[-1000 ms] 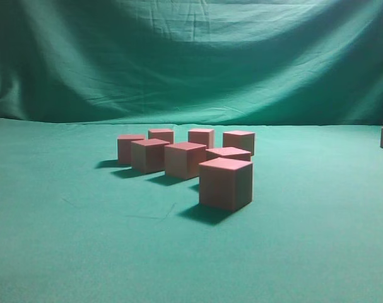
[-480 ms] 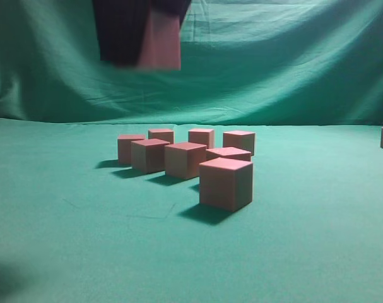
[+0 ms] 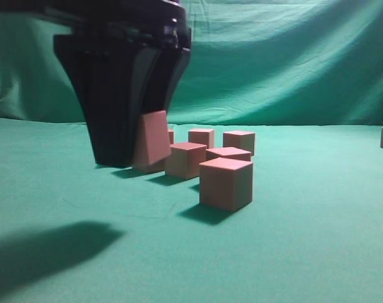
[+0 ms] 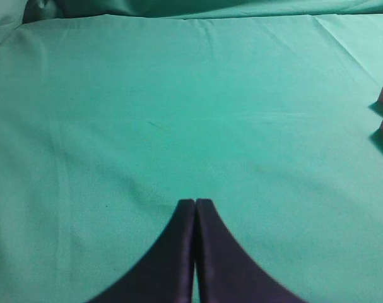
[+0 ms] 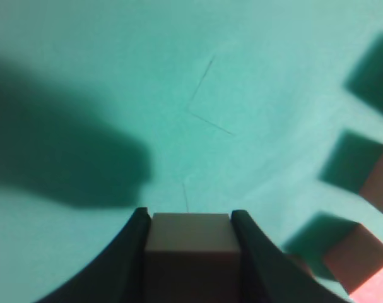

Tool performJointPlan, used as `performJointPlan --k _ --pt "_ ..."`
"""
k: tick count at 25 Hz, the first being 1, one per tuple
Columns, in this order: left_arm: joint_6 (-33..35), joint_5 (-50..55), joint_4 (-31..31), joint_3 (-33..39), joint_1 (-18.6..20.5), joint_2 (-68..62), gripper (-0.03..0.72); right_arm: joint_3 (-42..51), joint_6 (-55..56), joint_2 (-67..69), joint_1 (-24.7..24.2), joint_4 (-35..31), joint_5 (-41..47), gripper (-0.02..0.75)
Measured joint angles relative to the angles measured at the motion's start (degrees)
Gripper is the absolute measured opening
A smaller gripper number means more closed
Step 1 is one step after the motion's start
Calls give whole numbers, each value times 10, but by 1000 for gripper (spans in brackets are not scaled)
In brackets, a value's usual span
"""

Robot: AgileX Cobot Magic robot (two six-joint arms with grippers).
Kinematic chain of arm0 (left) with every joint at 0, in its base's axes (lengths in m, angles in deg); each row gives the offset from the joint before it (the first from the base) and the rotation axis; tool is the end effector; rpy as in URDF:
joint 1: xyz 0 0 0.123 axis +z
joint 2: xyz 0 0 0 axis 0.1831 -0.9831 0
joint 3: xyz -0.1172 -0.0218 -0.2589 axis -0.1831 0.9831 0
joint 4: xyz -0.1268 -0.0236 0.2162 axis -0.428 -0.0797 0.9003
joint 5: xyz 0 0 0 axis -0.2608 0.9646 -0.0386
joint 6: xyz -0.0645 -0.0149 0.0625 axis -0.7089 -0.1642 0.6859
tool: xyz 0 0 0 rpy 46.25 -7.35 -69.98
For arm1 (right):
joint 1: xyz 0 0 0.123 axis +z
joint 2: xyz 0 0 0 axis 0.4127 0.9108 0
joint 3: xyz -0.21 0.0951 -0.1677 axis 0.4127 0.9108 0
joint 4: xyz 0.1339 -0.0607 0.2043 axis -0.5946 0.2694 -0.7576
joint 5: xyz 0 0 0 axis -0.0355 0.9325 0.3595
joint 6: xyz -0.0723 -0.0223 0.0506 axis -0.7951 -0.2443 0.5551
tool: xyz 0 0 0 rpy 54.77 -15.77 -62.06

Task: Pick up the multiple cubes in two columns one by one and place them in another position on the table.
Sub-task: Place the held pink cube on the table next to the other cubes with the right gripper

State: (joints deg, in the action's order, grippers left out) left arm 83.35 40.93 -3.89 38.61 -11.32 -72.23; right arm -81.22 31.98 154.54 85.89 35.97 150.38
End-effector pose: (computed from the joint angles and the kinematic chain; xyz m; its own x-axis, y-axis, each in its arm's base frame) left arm 0.0529 0.0000 0.1775 -0.2589 0.0306 -0.9654 0.0136 0.9995 0.0280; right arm 0.1852 0.3335 0.2007 -0.2394 -0.9683 -0.0712 -0.9681 0.2436 -0.0586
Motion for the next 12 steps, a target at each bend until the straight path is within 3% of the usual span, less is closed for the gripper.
performJointPlan --k 12 --pt "0 0 0 0 0 0 0 2 -15 27 1 0 -33 255"
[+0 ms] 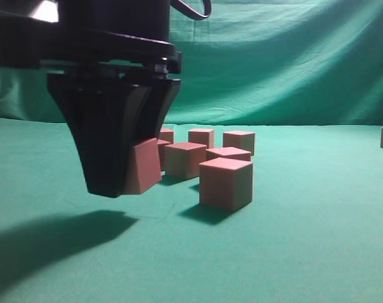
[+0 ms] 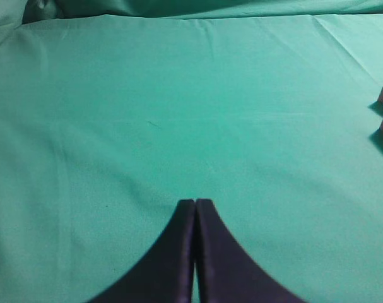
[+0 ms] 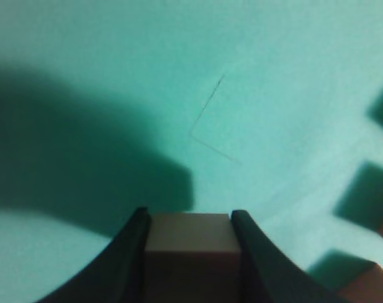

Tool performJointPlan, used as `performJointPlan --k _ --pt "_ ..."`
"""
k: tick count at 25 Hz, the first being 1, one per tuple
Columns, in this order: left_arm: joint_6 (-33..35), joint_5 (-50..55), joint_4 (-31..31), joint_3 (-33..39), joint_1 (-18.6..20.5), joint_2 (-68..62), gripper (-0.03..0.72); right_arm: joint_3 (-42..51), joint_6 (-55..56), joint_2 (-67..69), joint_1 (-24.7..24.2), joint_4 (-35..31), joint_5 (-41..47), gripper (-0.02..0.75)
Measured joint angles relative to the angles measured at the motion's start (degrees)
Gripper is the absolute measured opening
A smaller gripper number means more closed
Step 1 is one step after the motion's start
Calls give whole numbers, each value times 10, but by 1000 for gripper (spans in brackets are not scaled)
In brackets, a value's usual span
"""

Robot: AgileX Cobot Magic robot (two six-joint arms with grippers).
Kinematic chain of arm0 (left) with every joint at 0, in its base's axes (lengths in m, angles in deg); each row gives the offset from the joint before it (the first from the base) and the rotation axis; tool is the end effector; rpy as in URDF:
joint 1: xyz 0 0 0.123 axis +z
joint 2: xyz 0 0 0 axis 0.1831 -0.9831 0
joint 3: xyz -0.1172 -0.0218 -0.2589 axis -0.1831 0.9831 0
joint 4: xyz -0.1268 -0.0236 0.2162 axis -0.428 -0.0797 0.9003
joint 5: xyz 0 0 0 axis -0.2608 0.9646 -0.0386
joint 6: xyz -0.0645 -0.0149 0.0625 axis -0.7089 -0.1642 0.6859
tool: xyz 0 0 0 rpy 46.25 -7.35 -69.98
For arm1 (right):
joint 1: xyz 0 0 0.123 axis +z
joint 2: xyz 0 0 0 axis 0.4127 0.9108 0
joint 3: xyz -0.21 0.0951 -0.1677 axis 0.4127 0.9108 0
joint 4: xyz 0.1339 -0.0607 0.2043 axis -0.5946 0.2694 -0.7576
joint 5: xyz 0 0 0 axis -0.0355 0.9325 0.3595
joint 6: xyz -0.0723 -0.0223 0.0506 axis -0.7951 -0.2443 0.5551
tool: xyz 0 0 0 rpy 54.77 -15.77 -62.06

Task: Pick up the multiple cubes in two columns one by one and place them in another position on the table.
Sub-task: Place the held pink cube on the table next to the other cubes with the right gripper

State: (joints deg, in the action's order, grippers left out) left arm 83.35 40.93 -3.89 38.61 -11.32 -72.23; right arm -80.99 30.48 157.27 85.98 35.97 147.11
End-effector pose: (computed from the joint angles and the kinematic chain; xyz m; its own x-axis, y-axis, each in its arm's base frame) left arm 0.0529 0.0000 0.1775 -0.2589 0.0306 -0.9654 0.0136 0.9995 0.0280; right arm 0.1882 0.3406 0.1818 -0.2100 -0.9748 -0.0750 -0.9748 0.2147 -0.0609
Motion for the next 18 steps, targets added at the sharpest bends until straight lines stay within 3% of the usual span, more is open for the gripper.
performJointPlan --k 18 --pt "0 0 0 0 0 0 0 40 -11 0 -11 4 -42 255"
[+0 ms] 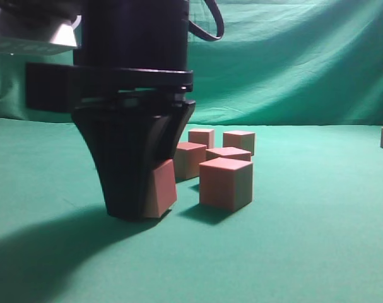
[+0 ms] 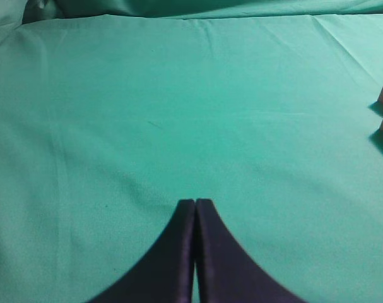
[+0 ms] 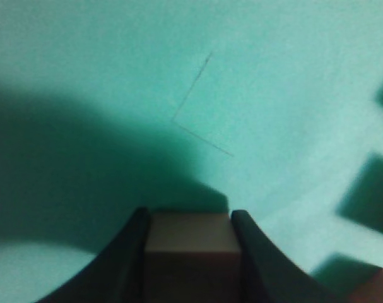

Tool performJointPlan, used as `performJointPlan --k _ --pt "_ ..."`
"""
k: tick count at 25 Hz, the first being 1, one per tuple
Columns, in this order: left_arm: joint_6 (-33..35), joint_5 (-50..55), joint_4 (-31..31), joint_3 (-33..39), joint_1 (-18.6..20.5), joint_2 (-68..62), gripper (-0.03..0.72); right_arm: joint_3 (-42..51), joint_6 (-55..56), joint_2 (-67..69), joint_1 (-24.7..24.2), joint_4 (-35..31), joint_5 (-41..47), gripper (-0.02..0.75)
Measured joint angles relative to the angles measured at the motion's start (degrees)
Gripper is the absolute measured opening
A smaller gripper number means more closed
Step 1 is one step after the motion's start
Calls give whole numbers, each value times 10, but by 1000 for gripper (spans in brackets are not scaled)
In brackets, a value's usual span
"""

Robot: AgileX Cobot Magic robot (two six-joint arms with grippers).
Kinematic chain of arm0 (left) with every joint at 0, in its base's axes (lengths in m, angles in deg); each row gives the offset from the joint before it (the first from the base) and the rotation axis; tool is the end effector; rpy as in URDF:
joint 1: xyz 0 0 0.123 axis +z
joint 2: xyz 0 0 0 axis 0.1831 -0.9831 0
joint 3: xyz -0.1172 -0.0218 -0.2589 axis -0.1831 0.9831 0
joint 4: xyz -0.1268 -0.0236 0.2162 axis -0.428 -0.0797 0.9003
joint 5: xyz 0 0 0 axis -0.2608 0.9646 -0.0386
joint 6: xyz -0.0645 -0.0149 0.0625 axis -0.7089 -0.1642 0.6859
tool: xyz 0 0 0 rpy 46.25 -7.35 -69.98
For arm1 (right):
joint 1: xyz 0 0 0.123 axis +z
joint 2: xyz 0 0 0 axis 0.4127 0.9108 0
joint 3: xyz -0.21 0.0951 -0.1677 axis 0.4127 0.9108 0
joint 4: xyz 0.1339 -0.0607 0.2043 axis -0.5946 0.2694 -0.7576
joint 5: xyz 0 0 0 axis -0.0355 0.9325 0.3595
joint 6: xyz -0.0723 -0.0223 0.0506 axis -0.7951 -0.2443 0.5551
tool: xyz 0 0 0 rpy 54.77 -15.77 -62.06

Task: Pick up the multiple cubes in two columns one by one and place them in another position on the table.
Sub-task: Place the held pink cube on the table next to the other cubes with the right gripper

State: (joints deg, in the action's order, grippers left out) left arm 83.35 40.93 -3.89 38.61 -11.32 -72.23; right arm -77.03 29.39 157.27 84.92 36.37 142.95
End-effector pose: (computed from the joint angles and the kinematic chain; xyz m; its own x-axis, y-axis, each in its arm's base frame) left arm 0.0529 0.0000 0.1775 -0.2589 0.0306 -0.9654 0.0136 0.9995 0.0280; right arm 0.1914 0.3311 0.1659 -0.2028 -0.9763 -0.0758 -0.9758 0.2080 -0.0675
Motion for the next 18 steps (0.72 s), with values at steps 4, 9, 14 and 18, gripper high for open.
performJointPlan --k 4,9,14,18 --pt "0 0 0 0 0 0 0 0 -3 0 0 0 -2 255" --pt "0 0 0 0 0 0 0 0 -7 0 -1 2 -2 255" --pt "0 0 0 0 0 0 0 0 -12 0 -1 4 -2 255" --pt "0 0 0 0 0 0 0 0 -13 0 -1 10 -3 255"
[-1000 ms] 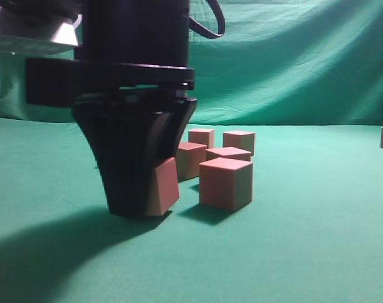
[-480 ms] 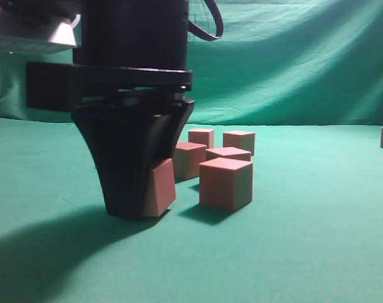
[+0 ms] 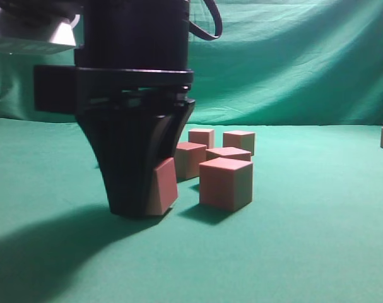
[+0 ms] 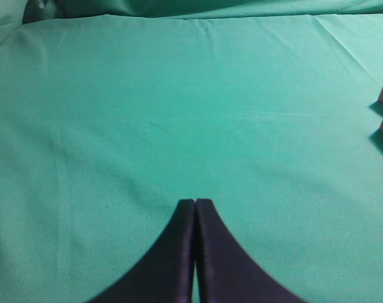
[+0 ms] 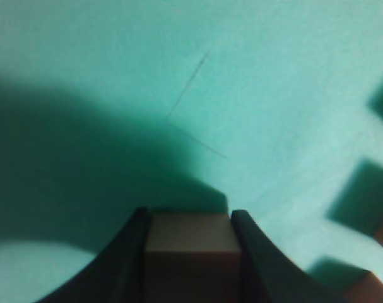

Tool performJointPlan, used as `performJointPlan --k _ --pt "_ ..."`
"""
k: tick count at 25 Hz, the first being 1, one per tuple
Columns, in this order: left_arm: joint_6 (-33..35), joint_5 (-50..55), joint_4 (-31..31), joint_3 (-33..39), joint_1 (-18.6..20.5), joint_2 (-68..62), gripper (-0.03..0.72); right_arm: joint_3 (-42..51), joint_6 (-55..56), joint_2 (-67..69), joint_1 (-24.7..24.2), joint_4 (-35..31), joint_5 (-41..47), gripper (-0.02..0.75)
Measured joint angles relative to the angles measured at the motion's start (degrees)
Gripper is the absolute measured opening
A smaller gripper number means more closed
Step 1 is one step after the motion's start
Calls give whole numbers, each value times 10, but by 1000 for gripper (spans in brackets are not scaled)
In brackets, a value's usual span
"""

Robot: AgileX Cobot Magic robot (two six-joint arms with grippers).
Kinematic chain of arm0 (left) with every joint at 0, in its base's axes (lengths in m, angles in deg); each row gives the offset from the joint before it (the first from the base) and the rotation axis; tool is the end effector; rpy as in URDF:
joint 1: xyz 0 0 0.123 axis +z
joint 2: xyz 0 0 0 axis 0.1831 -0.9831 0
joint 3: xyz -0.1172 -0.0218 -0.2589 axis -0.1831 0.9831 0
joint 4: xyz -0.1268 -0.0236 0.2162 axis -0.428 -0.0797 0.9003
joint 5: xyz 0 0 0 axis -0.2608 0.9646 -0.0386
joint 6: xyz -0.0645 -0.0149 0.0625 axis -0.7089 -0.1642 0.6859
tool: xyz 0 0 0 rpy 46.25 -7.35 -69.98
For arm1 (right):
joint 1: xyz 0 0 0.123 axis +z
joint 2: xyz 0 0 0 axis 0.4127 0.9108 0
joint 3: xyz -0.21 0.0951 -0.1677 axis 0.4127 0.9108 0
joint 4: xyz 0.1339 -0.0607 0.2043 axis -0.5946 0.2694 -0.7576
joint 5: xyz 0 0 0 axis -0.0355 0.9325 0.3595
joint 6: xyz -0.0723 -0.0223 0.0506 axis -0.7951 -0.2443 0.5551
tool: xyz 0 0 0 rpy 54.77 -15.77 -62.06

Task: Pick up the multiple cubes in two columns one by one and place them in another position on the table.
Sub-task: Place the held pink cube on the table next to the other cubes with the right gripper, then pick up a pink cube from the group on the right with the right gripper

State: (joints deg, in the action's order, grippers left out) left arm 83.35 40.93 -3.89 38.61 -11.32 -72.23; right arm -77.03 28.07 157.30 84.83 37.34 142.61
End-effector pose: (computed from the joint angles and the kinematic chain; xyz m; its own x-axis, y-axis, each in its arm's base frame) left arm 0.0529 0.0000 0.1775 -0.2589 0.0306 -0.9654 0.0136 0.9995 0.0280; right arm 0.1933 0.3307 0.1658 -0.1719 -0.9823 -0.0745 -0.9804 0.1780 -0.0845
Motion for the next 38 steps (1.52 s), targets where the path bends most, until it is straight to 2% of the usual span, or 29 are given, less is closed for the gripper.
performJointPlan --k 8,14,18,20,21,28,30,31,34,38 --pt "0 0 0 0 0 0 0 0 0 6 0 4 -1 255" --pt "0 0 0 0 0 0 0 0 0 6 0 10 -4 519" --pt "0 0 0 0 0 0 0 0 0 1 0 10 -4 650" --pt "0 0 0 0 0 0 0 0 0 -9 0 10 -3 636" --pt "0 0 0 0 0 0 0 0 0 -20 0 10 -3 677" --pt "0 0 0 0 0 0 0 0 37 -147 0 35 6 662" --pt "0 0 0 0 0 0 0 0 71 -184 0 59 23 662" --pt "0 0 0 0 0 0 0 0 93 -204 0 74 30 614" --pt "0 0 0 0 0 0 0 0 161 -256 -11 144 68 614" --pt "0 0 0 0 0 0 0 0 242 -304 -71 214 110 614"
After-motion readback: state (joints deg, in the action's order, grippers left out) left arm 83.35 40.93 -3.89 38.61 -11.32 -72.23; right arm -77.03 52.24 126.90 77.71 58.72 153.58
